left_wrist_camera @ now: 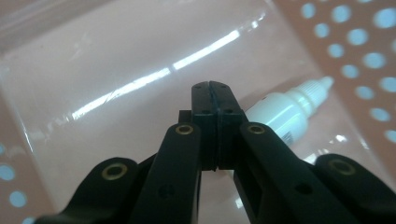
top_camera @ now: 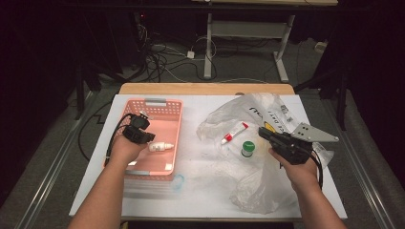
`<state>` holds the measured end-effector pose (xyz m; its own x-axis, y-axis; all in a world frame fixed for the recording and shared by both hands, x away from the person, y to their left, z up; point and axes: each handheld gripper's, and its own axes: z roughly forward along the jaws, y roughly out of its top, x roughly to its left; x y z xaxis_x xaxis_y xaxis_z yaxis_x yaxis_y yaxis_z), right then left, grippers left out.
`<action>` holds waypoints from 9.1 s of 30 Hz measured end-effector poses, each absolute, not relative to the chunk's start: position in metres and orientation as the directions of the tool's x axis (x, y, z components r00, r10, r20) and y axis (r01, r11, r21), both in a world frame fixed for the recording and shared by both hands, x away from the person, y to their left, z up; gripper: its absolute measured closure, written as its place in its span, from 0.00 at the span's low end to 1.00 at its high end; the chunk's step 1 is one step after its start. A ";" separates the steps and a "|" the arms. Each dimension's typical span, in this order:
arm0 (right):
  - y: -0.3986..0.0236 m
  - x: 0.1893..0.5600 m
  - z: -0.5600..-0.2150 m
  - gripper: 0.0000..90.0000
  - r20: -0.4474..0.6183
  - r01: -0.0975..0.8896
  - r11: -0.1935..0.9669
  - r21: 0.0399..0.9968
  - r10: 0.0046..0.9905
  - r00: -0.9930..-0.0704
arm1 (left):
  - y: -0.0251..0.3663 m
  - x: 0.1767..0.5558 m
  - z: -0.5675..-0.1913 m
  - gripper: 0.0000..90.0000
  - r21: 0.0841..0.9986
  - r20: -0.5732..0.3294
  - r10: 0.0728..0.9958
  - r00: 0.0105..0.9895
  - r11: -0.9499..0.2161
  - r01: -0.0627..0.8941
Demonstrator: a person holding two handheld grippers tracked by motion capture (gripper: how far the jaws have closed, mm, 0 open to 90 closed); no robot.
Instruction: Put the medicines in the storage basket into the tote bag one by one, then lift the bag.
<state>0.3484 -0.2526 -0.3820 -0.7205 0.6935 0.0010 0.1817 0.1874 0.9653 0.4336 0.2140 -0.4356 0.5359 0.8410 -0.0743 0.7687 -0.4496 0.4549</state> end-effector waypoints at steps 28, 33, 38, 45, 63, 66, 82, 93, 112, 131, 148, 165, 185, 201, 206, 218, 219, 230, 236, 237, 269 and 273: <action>-0.251 0.348 -0.382 1.00 -0.003 0.178 0.190 0.966 0.690 -0.724 | 0.185 0.426 -0.454 0.48 0.271 -0.080 0.671 0.737 -0.697 0.664; -0.251 0.347 -0.382 1.00 -0.002 0.180 0.190 0.965 0.691 -0.723 | 0.185 0.426 -0.454 0.57 0.282 -0.078 0.664 0.743 -0.701 0.656; -0.250 0.347 -0.382 1.00 -0.003 0.179 0.191 0.965 0.691 -0.723 | 0.183 0.425 -0.454 0.62 0.285 -0.078 0.655 0.752 -0.708 0.646; -0.250 0.347 -0.382 1.00 -0.001 0.180 0.190 0.965 0.691 -0.723 | 0.181 0.425 -0.454 0.64 0.293 -0.082 0.659 0.748 -0.701 0.650; -0.253 0.347 -0.380 1.00 0.001 0.175 0.181 0.968 0.692 -0.722 | 0.194 0.418 -0.431 0.64 0.415 -0.112 0.735 0.668 -0.576 0.704; -0.253 0.347 -0.379 1.00 0.002 0.177 0.180 0.968 0.693 -0.721 | 0.198 0.413 -0.424 0.64 0.459 -0.121 0.748 0.653 -0.541 0.705; -0.253 0.345 -0.378 1.00 0.003 0.174 0.178 0.969 0.692 -0.722 | 0.200 0.366 -0.408 0.64 0.655 -0.119 0.773 0.623 -0.411 0.635; -0.251 0.344 -0.377 1.00 -0.011 0.162 0.187 0.969 0.688 -0.725 | 0.194 0.335 -0.407 0.64 0.743 -0.109 0.770 0.628 -0.357 0.566; -0.250 0.343 -0.376 1.00 -0.015 0.158 0.189 0.969 0.685 -0.728 | 0.166 0.316 -0.388 0.64 0.811 -0.150 0.690 0.708 -0.324 0.487; -0.249 0.342 -0.376 1.00 -0.019 0.155 0.194 0.969 0.680 -0.733 | 0.123 0.311 -0.399 0.64 0.813 -0.151 0.618 0.771 -0.366 0.453; -0.248 0.343 -0.375 1.00 -0.022 0.153 0.192 0.969 0.689 -0.725 | 0.105 0.313 -0.403 0.64 0.822 -0.136 0.607 0.783 -0.372 0.431; -0.248 0.342 -0.375 1.00 -0.021 0.155 0.195 0.968 0.683 -0.730 | 0.041 0.335 -0.414 0.64 0.819 -0.124 0.546 0.828 -0.414 0.396; -0.254 0.341 -0.371 1.00 -0.013 0.153 0.177 0.972 0.693 -0.720 | -0.074 0.371 -0.464 0.64 0.759 -0.139 0.485 0.863 -0.508 0.407; -0.261 0.342 -0.372 1.00 -0.004 0.158 0.167 0.973 0.701 -0.714 | -0.075 0.364 -0.468 0.48 0.769 -0.190 0.442 0.877 -0.488 0.412; -0.261 0.342 -0.373 1.00 -0.002 0.163 0.166 0.973 0.706 -0.708 | -0.023 0.345 -0.462 0.39 0.777 -0.143 0.508 0.849 -0.474 0.414; -0.256 0.341 -0.377 1.00 -0.011 0.175 0.191 0.966 0.708 -0.706 | 0.000 0.356 -0.487 0.13 0.670 -0.157 0.597 0.786 -0.520 0.529; -0.256 0.341 -0.378 1.00 -0.018 0.172 0.198 0.965 0.705 -0.709 | -0.008 0.355 -0.487 0.13 0.661 -0.110 0.610 0.784 -0.544 0.516; -0.257 0.341 -0.376 1.00 0.000 0.176 0.174 0.969 0.710 -0.704 | -0.011 0.348 -0.487 0.77 0.690 -0.065 0.648 0.759 -0.520 0.503; -0.257 0.341 -0.376 1.00 -0.001 0.175 0.175 0.969 0.711 -0.703 | -0.010 0.348 -0.488 0.98 0.694 -0.080 0.645 0.760 -0.511 0.507; -0.257 0.341 -0.377 1.00 0.000 0.179 0.177 0.968 0.711 -0.703 | -0.009 0.349 -0.488 0.99 0.694 -0.090 0.644 0.759 -0.506 0.512; -0.247 0.343 -0.357 1.00 -0.029 0.076 0.107 0.991 0.742 -0.670 | 0.045 0.336 -0.346 0.99 0.999 0.039 0.740 0.672 -0.039 -0.014; -0.246 0.348 -0.352 1.00 -0.034 0.073 0.110 0.991 0.750 -0.661 | 0.042 0.333 -0.336 0.99 0.997 0.072 0.729 0.681 -0.076 -0.025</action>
<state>0.3475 -0.2462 -0.3525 -0.6608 0.7498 -0.0343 0.0729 0.1096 0.9913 0.3331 0.0417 -0.3360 0.6805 0.7291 0.0724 -0.0245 -0.0762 0.9968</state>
